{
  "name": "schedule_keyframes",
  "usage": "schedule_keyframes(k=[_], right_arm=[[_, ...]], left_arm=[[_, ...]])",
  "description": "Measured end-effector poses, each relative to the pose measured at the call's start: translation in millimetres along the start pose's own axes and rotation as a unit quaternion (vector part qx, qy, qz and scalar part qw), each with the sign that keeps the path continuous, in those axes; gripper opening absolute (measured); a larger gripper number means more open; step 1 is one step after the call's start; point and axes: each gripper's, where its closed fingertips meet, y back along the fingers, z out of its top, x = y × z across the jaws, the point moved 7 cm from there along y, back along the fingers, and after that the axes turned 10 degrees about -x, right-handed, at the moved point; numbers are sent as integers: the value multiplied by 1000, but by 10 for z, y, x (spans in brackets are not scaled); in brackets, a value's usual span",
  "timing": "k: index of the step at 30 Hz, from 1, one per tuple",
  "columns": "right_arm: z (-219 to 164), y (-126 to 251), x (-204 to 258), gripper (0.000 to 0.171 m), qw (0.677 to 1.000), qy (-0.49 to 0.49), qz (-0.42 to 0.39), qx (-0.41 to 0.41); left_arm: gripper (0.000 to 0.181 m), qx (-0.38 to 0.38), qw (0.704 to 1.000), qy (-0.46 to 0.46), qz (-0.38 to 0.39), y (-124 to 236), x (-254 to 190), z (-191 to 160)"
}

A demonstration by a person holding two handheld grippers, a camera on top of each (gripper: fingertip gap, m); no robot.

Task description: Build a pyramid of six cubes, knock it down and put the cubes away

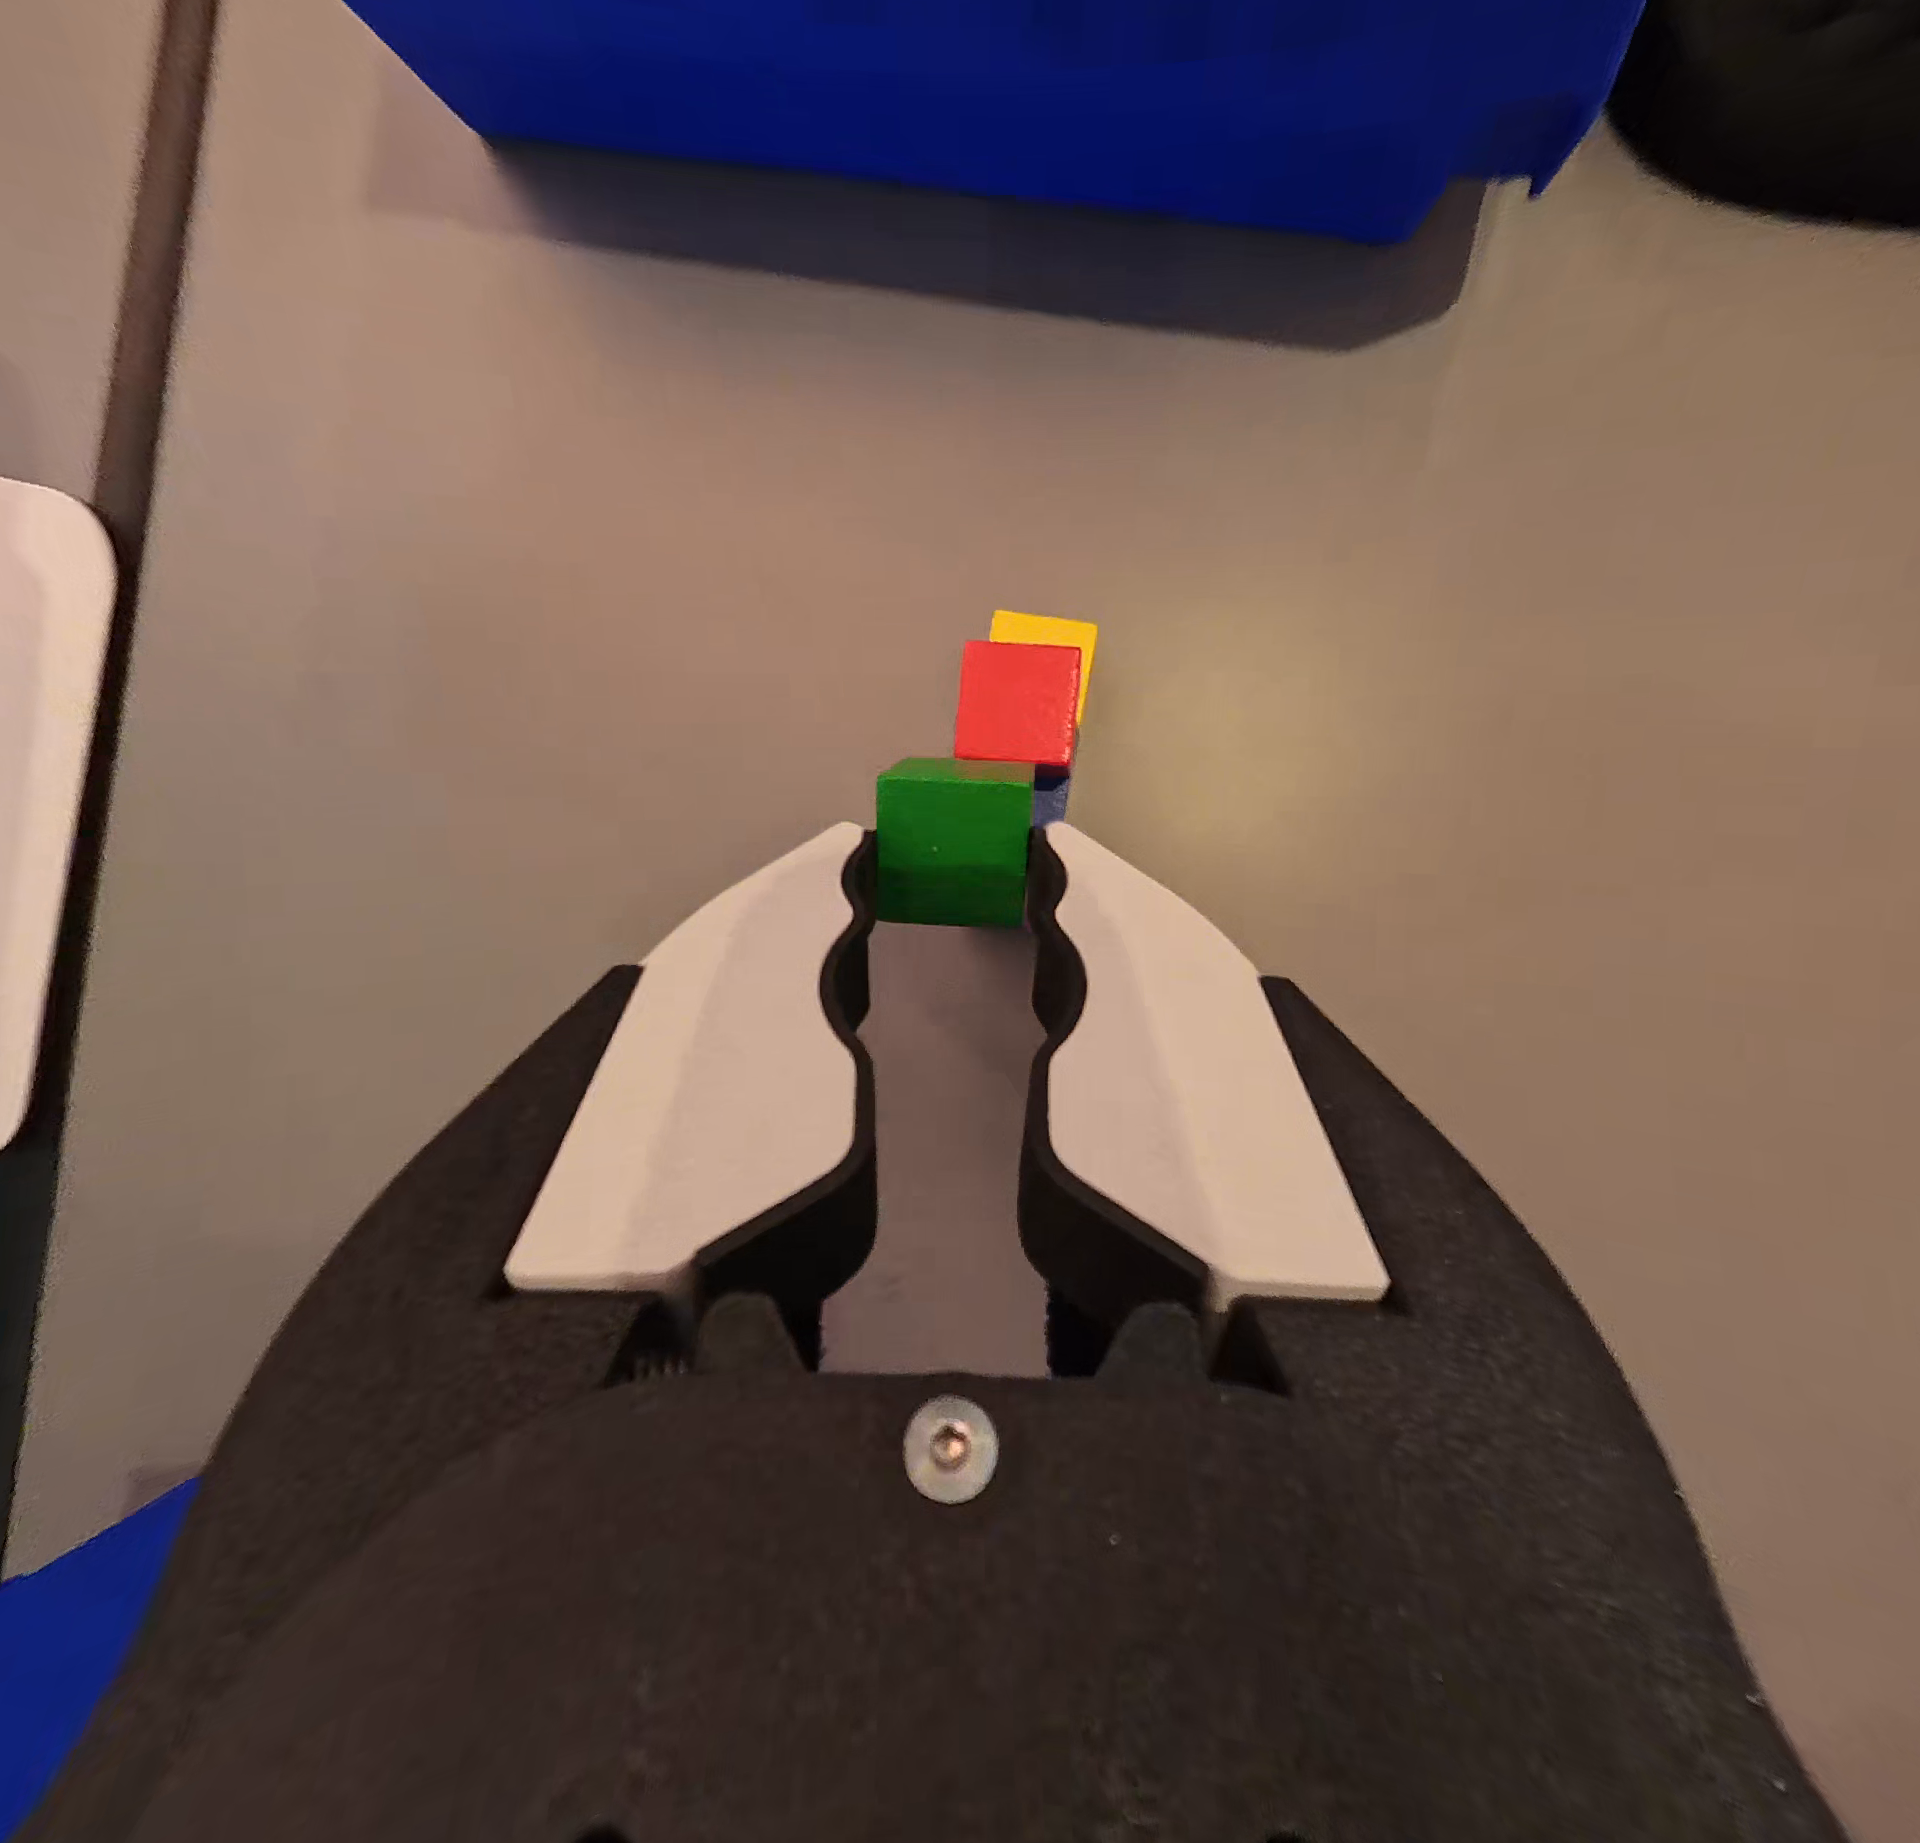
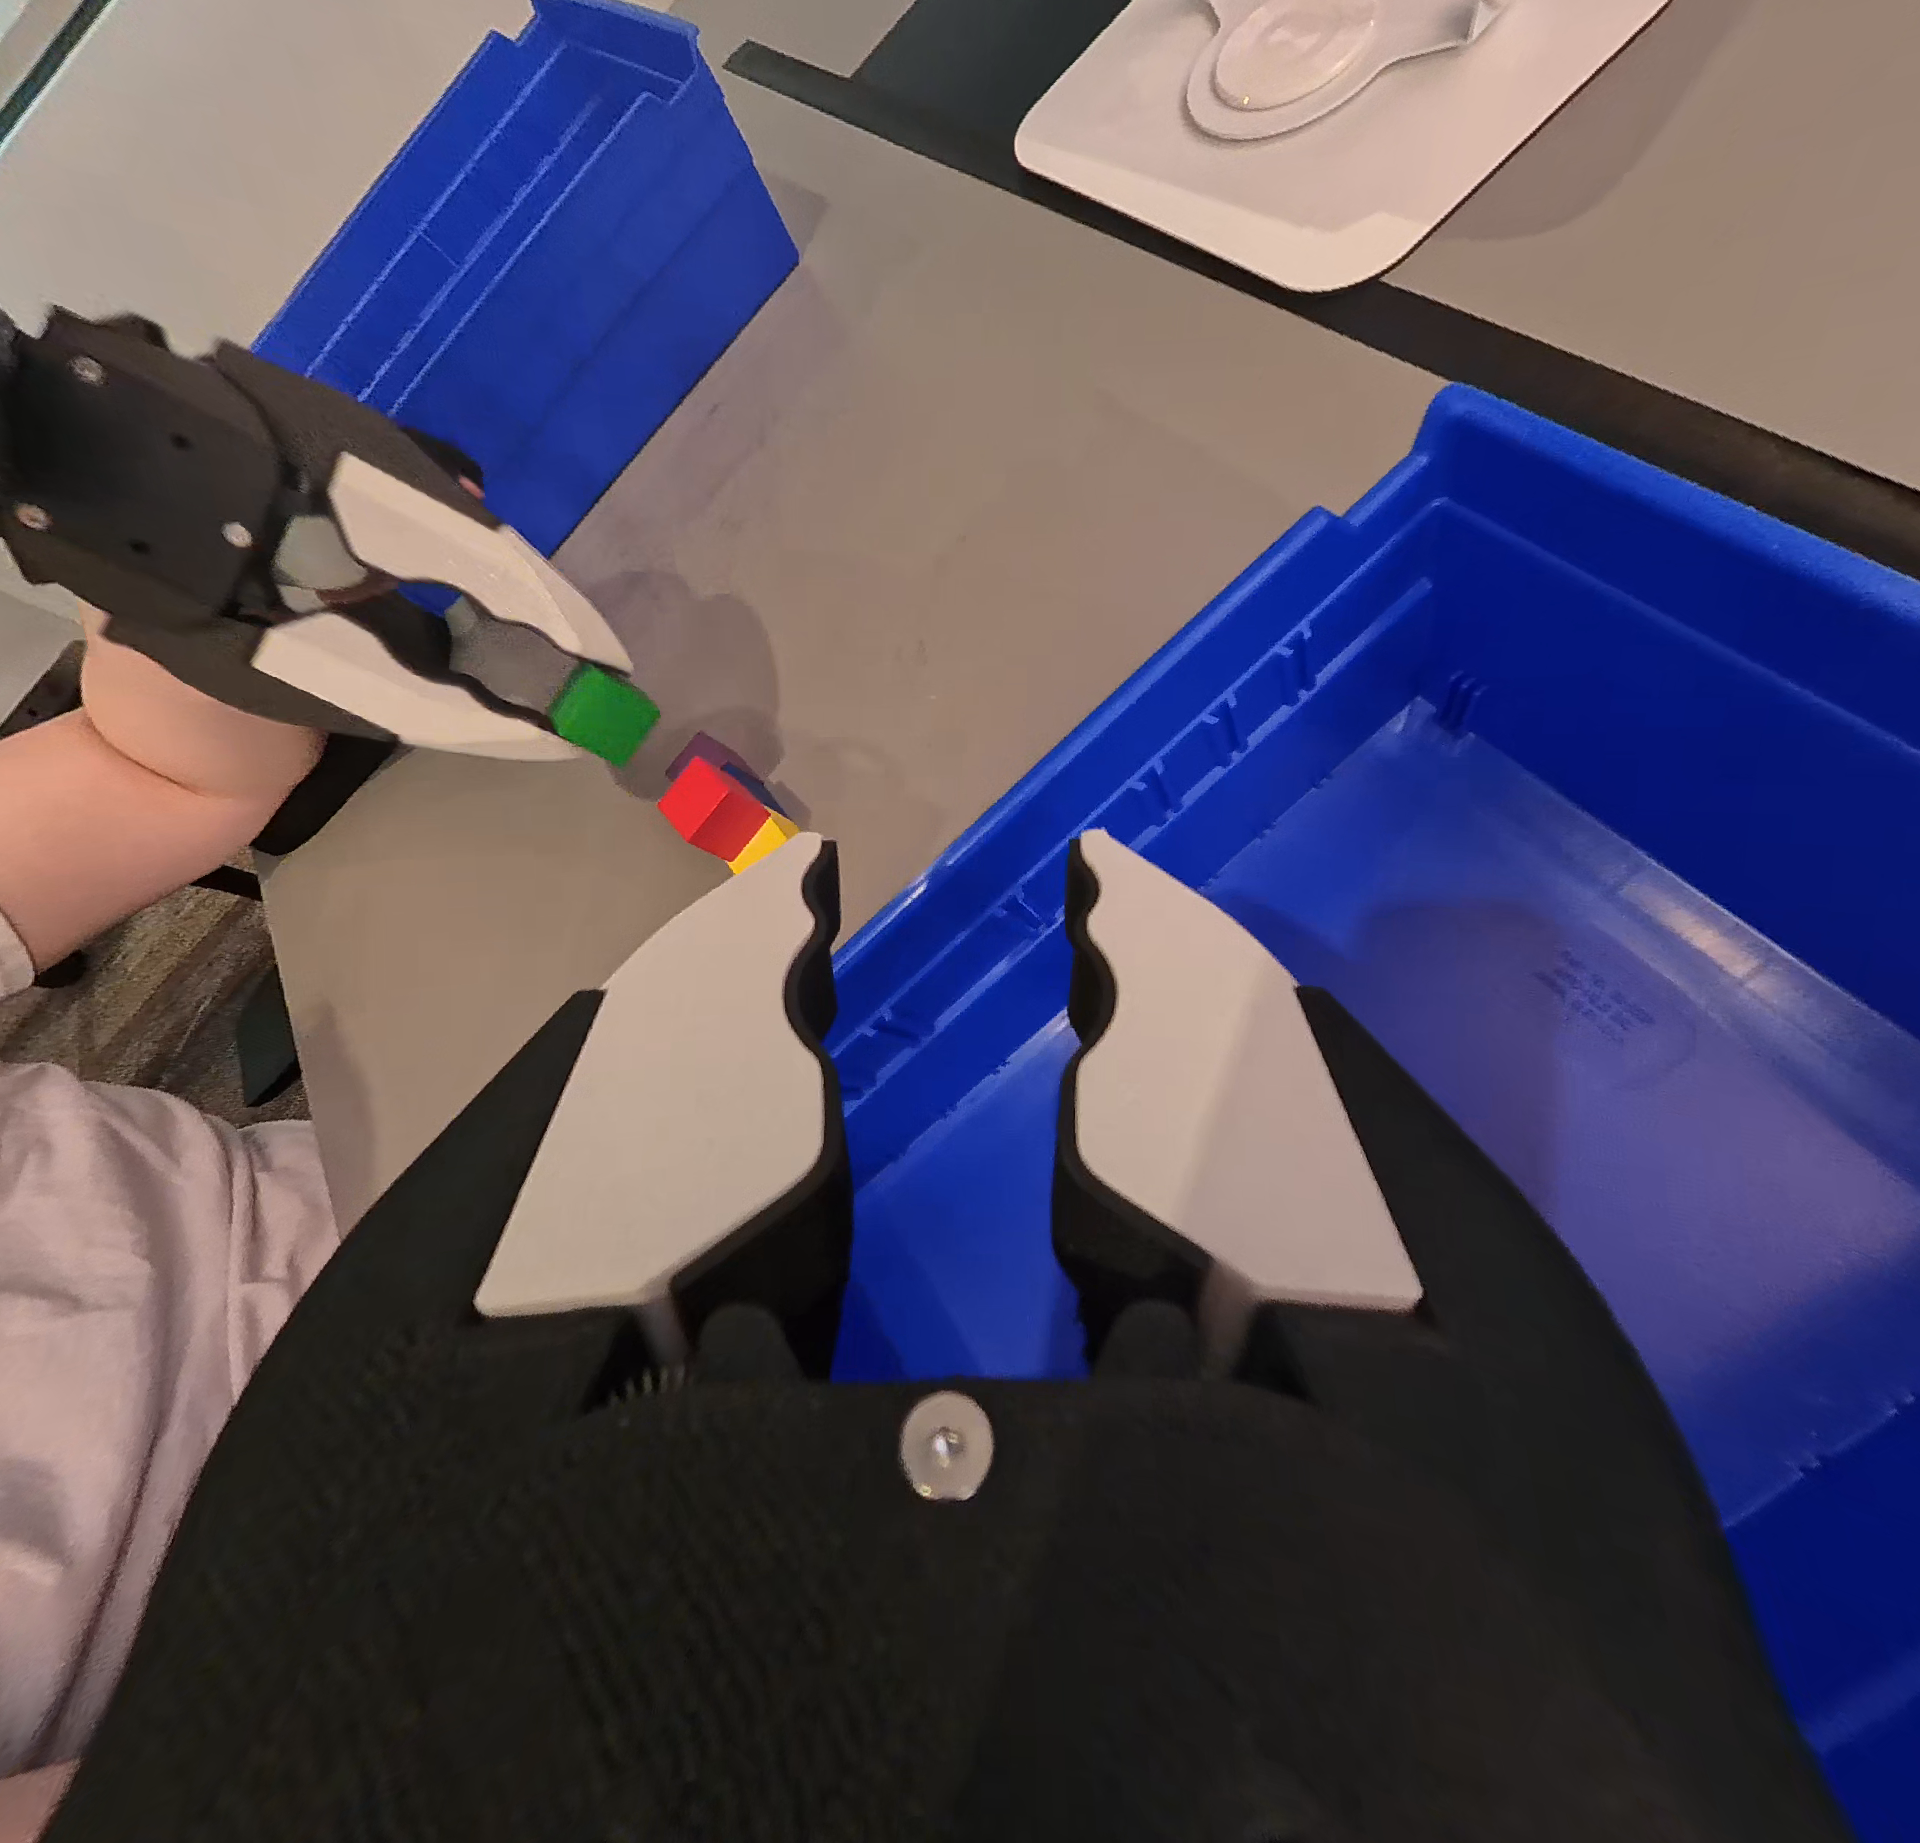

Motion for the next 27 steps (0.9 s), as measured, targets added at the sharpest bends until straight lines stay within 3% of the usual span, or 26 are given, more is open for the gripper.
schedule_keyframes(k=[11,27], right_arm=[[15,55,1,42,1000,-1,4,-10],[-7,56,-35,42,1000,-4,3,-5]], left_arm=[[28,55,998,-26,-12,-257,-59,-146],[27,49,998,-43,-22,-325,-96,-157]])
